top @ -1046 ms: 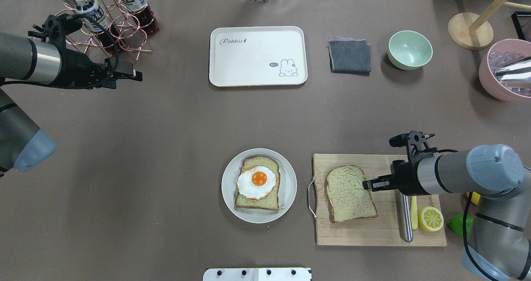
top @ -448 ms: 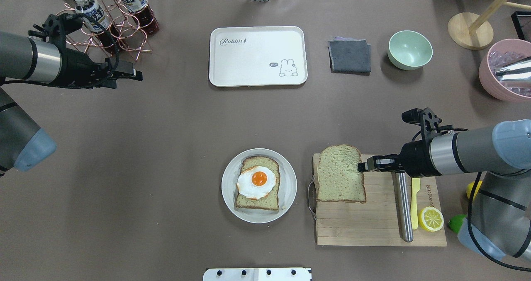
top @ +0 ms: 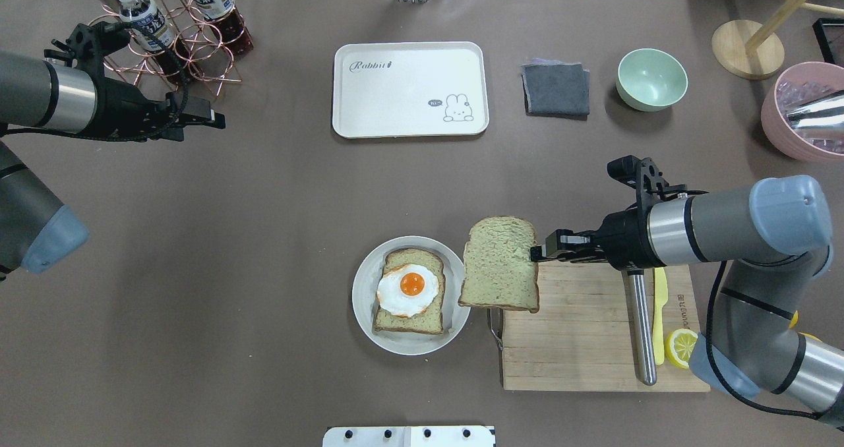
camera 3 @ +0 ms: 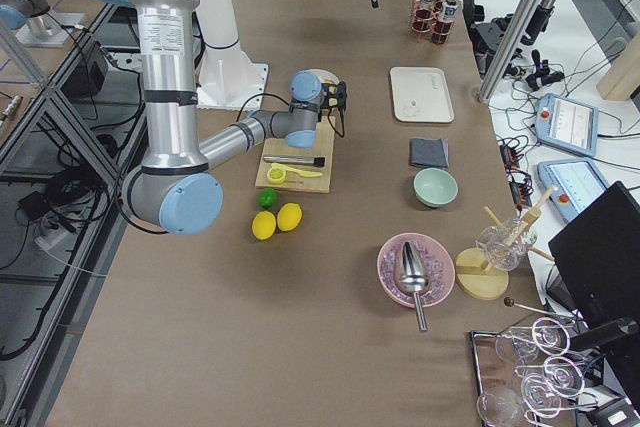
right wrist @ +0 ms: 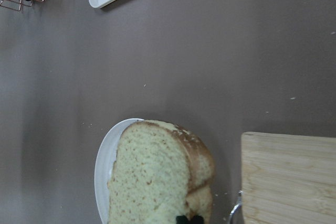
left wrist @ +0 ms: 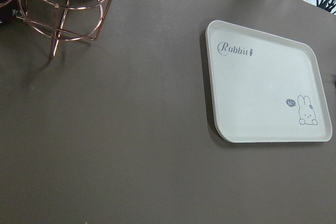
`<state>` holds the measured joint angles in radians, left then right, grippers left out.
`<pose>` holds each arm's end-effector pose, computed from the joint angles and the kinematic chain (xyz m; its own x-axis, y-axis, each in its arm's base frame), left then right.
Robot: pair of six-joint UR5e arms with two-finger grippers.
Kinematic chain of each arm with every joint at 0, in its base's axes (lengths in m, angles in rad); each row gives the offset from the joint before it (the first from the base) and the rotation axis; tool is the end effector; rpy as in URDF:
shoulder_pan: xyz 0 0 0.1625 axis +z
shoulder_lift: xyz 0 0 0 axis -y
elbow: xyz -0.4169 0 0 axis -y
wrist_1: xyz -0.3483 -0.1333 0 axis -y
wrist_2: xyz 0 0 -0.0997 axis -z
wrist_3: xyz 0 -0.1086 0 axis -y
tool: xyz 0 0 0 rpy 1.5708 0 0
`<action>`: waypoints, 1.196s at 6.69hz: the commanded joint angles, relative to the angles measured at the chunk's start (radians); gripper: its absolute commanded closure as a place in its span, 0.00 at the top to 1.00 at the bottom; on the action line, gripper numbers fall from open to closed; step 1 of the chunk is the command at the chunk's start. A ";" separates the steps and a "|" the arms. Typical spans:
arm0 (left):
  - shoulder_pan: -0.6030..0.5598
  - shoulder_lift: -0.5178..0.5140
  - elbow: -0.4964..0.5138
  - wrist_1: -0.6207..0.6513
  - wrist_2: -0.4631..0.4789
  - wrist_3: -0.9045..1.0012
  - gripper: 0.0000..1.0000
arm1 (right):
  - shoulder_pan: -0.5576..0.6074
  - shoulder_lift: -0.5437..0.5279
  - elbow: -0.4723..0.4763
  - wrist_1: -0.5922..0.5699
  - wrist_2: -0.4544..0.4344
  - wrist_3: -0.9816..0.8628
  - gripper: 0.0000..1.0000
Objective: Make sandwich and place on tray
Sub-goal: 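Lift the bread slice and lay it on the egg toast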
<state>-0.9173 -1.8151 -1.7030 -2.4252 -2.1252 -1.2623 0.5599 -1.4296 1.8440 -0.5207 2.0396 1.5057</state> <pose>0.2709 -0.4790 0.3757 0.3065 0.0244 -0.9516 0.2941 0.9483 0.1190 -0.3657 -0.3286 0.3462 0.0958 -0.0085 0.9954 -0.0871 0.9961 0.0168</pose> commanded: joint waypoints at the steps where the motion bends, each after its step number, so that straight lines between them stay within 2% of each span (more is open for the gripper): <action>1: 0.000 0.002 -0.001 0.000 0.002 -0.002 0.97 | -0.110 0.085 -0.047 -0.004 -0.114 0.022 0.00; 3: 0.000 0.003 0.000 0.000 0.001 0.000 0.97 | -0.194 0.133 -0.080 -0.010 -0.229 0.022 0.00; 8: 0.002 0.002 0.009 0.000 0.004 0.000 0.97 | -0.201 0.196 -0.166 -0.013 -0.274 0.022 0.00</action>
<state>-0.9165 -1.8129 -1.6966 -2.4252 -2.1226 -1.2630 0.3583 -1.2369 1.6972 -0.5337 1.7744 1.5278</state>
